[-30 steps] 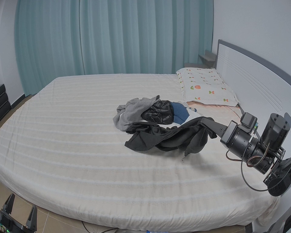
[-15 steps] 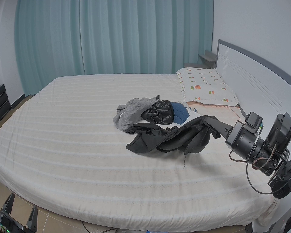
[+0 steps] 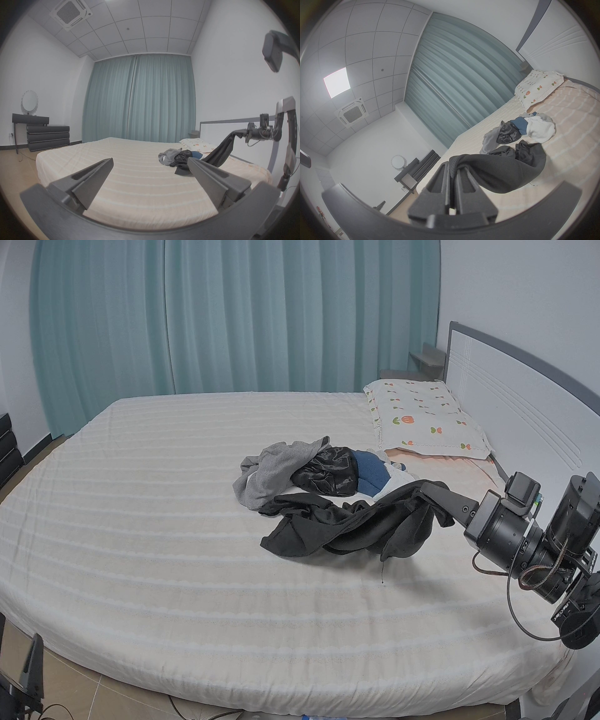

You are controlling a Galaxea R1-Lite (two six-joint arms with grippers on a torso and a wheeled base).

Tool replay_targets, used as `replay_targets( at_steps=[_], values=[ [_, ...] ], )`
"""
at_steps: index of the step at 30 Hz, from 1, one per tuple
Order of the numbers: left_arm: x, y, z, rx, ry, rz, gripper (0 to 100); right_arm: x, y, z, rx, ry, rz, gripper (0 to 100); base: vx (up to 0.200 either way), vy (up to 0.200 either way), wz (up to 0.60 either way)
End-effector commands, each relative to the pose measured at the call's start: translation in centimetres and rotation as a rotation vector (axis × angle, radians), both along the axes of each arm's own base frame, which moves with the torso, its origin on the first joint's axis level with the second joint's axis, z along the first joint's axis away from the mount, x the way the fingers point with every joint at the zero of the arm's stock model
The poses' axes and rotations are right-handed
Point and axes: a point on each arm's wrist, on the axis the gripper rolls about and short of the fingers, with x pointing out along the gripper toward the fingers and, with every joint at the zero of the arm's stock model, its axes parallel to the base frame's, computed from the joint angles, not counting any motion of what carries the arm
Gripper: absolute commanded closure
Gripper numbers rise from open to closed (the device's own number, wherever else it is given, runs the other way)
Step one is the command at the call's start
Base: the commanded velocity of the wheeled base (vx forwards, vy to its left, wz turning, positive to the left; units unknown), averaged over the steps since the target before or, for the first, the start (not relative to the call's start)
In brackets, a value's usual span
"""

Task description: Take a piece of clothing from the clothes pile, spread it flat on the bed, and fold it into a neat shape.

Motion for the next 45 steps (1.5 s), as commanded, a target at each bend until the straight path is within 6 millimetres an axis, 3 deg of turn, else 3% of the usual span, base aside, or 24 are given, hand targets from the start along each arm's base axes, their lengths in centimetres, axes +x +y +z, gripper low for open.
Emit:
replay_targets(
  at_steps=[1,4,10,12,15,16,20,22,23,24,33,38,45],
  values=[
    [4.2,-0.1,3.5,0.046,0.226,-0.075,0,0.1,0.1,-0.3,-0.007,0.011,0.005,100,0.0,0.0,0.0],
    [5.6,-0.2,2.0,0.117,0.357,-0.093,0,0.1,0.1,-0.2,-0.004,0.007,0.003,100,0.0,0.0,0.0],
    [8.9,-0.5,1.9,0.139,0.524,-0.161,0,0.2,0.0,-0.2,-0.004,0.006,0.002,100,0.0,0.0,0.0],
    [11.7,-1.3,2.3,0.129,0.582,-0.286,0,0.2,0.0,-0.2,-0.004,0.006,-0.001,100,0.0,0.0,0.0],
    [14.4,-1.9,1.9,0.126,0.634,-0.327,0,0.2,0.0,-0.2,-0.005,0.007,-0.001,100,0.0,0.0,0.0],
    [14.4,-1.9,1.9,0.126,0.634,-0.327,0,0.2,0.0,-0.2,-0.005,0.007,-0.001,100,0.0,0.0,0.0],
    [19.0,-3.7,0.4,0.147,0.761,-0.396,0,0.4,-0.1,-0.4,-0.006,0.013,-0.006,100,0.0,0.0,0.0],
    [19.3,-3.9,0.4,0.146,0.766,-0.4,0,0.4,-0.1,-0.4,-0.006,0.012,-0.007,100,0.0,0.0,0.0],
    [21.7,-5.1,-0.8,0.141,0.82,-0.429,0,0.5,-0.2,-0.2,0.001,0.006,-0.013,100,0.0,0.0,0.0],
    [21.7,-5.1,-0.8,0.141,0.82,-0.429,0,0.5,-0.2,-0.2,0.001,0.006,-0.013,100,0.0,0.0,0.0],
    [29.4,-11.4,-6.5,0.129,0.82,-0.492,0,0.7,-0.2,-0.1,0.002,0.004,-0.013,100,0.0,0.0,0.0],
    [32.7,-14.2,-9.6,0.145,0.777,-0.449,0,1.4,0.5,-0.4,-0.006,0.01,-0.007,100,0.0,0.0,0.0],
    [36.0,-17.3,-12.5,0.154,0.743,-0.447,0,2.2,1.0,0.9,0.017,-0.036,-0.005,100,0.0,0.0,0.0]
  ],
)
